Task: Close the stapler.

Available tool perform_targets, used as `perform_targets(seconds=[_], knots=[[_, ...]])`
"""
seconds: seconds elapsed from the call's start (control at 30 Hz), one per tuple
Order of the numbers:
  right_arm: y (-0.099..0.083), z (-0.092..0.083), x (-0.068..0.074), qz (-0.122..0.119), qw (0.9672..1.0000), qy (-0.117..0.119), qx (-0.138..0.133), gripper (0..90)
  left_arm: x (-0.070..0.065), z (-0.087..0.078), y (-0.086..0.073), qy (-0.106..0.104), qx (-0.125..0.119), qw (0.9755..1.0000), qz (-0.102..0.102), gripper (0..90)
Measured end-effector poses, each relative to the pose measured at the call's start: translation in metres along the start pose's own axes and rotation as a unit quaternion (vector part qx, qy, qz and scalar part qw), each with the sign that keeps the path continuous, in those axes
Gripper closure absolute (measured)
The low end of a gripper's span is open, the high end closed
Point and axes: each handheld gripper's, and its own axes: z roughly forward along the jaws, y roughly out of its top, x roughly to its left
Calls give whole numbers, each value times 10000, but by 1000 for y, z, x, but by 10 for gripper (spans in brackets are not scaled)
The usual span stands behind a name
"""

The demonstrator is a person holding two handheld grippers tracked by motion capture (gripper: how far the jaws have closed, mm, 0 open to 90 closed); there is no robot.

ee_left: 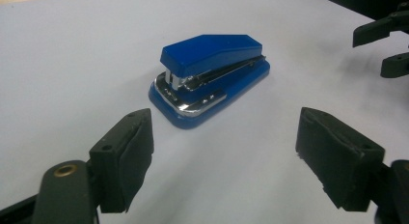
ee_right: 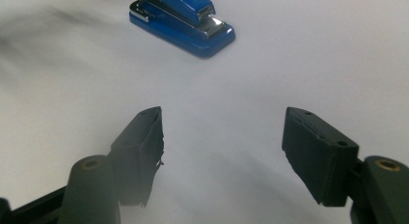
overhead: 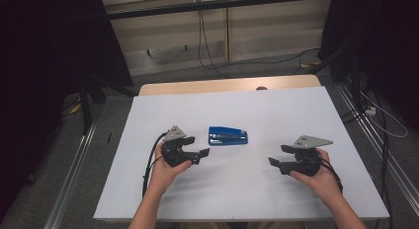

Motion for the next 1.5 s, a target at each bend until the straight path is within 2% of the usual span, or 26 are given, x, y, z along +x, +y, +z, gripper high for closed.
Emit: perform_targets(seconds=[0.33,0.73,0.9,1.5], knots=[[-10,-14,1,-6,10000,-65,-46,278,2,-16,-6,73,22,10000,-16,160],[-18,-24,3,14,10000,-94,-18,253,4,-32,-14,115,7,9999,14,148],[-18,-25,2,55,9999,-110,-36,250,5,-37,-18,153,46,9999,3,139],[-19,-26,8,-38,10000,-42,-56,222,9,-55,-31,176,79,9998,10,106]])
